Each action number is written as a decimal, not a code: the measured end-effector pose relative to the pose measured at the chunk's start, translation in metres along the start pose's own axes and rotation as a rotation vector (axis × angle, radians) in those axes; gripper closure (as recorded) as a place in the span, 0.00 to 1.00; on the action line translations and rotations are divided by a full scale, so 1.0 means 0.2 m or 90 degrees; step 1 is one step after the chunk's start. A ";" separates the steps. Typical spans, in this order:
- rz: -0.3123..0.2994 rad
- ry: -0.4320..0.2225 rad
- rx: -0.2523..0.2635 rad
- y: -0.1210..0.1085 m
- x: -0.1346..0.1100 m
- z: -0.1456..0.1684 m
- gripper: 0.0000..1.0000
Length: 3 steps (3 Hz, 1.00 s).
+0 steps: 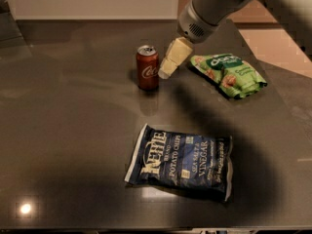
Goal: Knock coke can over
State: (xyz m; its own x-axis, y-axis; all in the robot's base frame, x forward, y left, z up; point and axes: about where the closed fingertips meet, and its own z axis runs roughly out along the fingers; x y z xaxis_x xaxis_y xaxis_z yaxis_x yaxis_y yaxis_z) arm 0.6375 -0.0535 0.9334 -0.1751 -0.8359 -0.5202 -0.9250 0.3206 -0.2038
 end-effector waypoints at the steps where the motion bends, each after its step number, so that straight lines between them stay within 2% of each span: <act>1: 0.019 -0.012 -0.026 -0.01 -0.04 0.12 0.00; 3: 0.024 -0.039 -0.075 0.03 -0.13 0.26 0.00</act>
Offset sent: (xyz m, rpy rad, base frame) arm 0.0253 0.0477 -0.0334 0.1009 0.1090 0.0247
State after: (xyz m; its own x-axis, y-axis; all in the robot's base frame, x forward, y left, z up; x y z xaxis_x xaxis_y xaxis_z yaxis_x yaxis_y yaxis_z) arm 0.6548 -0.0070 0.9034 -0.1931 -0.7940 -0.5764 -0.9518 0.2943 -0.0865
